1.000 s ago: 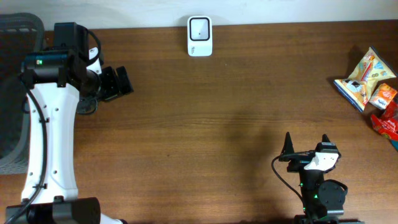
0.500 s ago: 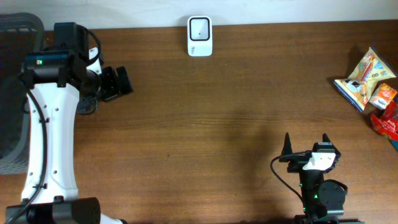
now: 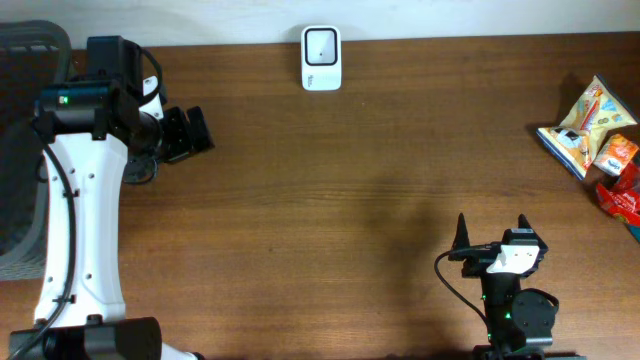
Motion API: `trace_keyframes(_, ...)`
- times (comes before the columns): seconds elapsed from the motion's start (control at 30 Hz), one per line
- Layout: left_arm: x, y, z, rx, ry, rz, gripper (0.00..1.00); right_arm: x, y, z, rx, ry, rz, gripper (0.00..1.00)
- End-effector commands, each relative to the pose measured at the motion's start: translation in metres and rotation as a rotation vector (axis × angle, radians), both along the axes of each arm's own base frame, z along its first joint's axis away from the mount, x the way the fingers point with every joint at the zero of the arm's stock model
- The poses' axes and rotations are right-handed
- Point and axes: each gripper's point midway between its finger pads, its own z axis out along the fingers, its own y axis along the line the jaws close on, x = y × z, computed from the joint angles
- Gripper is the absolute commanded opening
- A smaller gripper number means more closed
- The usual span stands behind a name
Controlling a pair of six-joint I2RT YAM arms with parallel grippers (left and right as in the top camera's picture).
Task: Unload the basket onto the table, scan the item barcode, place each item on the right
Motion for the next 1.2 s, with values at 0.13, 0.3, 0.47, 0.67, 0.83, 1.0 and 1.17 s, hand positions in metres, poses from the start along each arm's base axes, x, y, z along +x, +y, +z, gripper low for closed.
trace_keyframes(0.13, -0.012, 0.010, -0.004, 0.049, 0.054, 0.026, 0.99, 0.000, 0.000, -0.004, -0.006, 0.005, 0.002, 0.99)
trace_keyframes(0.3, -0.023, 0.032, -0.011, 0.178, 0.112, 0.057, 0.99, 0.000, 0.000, -0.004, -0.006, 0.005, 0.002, 0.99)
trace_keyframes(0.47, -0.040, 0.031, -0.018, 0.213, -0.122, -0.017, 0.99, 0.000, 0.000, -0.004, -0.006, 0.005, 0.002, 0.99)
trace_keyframes(0.67, -0.069, -0.002, -0.048, 0.168, -0.550, -0.241, 0.99, 0.000, 0.000, -0.004, -0.006, 0.005, 0.002, 0.98)
trace_keyframes(0.83, -0.102, -0.001, -0.055, 0.224, -0.843, -0.212, 0.99, 0.000, 0.000, -0.004, -0.006, 0.005, 0.002, 0.98)
trace_keyframes(1.0, -0.107, 0.005, -0.065, 0.252, -0.839, -0.188, 0.99, 0.000, 0.000, -0.004, -0.006, 0.005, 0.002, 0.99)
trace_keyframes(1.17, -0.112, 0.013, -0.067, 0.307, -0.936, -0.141, 0.99, 0.000, 0.000, -0.004, -0.006, 0.005, 0.002, 0.99)
